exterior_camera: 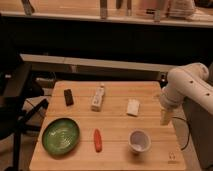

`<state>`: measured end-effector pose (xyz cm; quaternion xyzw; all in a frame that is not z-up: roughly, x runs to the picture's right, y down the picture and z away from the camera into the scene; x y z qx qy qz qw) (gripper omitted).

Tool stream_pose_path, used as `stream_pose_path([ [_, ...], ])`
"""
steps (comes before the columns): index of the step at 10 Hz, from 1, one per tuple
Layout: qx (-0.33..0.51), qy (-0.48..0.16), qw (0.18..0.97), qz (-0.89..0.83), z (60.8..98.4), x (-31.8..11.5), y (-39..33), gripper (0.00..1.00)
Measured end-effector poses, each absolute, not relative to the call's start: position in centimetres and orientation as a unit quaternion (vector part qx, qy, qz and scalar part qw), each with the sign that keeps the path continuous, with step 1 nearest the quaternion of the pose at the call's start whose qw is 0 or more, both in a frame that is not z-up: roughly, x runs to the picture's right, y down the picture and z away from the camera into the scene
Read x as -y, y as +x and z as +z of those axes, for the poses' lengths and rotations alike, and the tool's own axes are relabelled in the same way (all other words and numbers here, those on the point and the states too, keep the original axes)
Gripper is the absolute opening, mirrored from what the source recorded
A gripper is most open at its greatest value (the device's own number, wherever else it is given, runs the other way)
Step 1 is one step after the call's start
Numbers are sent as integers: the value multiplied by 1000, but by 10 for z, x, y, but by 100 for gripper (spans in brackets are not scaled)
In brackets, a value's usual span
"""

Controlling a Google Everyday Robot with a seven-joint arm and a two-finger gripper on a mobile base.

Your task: Pick up the ceramic bowl

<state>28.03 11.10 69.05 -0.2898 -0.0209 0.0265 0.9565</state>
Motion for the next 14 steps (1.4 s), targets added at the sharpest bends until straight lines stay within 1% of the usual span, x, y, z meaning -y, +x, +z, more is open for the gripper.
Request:
stream_pose_path([
  [11, 19, -290, 957, 22, 689, -112, 278, 80],
  [14, 17, -288, 957, -14, 685, -109, 236, 80],
])
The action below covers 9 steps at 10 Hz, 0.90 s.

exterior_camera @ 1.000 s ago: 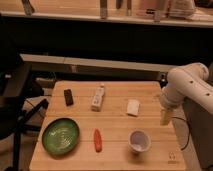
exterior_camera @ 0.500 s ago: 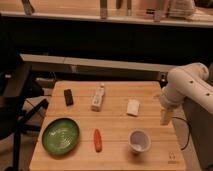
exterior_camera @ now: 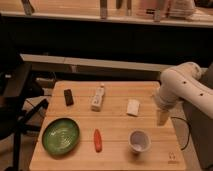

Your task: Pick up the ceramic bowl

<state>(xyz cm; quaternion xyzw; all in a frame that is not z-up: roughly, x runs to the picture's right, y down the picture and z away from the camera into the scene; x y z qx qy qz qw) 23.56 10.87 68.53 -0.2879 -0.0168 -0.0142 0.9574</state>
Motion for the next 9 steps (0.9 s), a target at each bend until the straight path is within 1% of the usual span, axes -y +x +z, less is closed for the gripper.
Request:
stream_pose_path([
  [2, 16, -286, 957, -36, 684, -107, 210, 80],
  [5, 13, -284, 956, -72, 683, -109, 197, 80],
  [9, 13, -279, 949, -149, 682, -112, 149, 80],
])
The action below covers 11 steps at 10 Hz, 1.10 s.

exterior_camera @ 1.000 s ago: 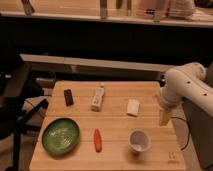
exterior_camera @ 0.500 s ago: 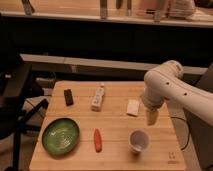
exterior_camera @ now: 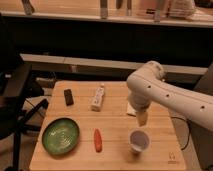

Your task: Pick up the ceramic bowl

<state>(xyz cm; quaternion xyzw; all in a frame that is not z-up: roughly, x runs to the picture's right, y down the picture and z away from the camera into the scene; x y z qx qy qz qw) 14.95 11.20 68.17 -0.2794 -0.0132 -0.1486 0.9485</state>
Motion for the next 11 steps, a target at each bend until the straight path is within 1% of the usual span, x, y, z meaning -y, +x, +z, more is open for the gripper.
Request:
stream_pose_path([
  [4, 21, -272, 936, -222, 683, -114, 120, 80],
  [11, 41, -259, 918, -299, 692, -118, 89, 80],
])
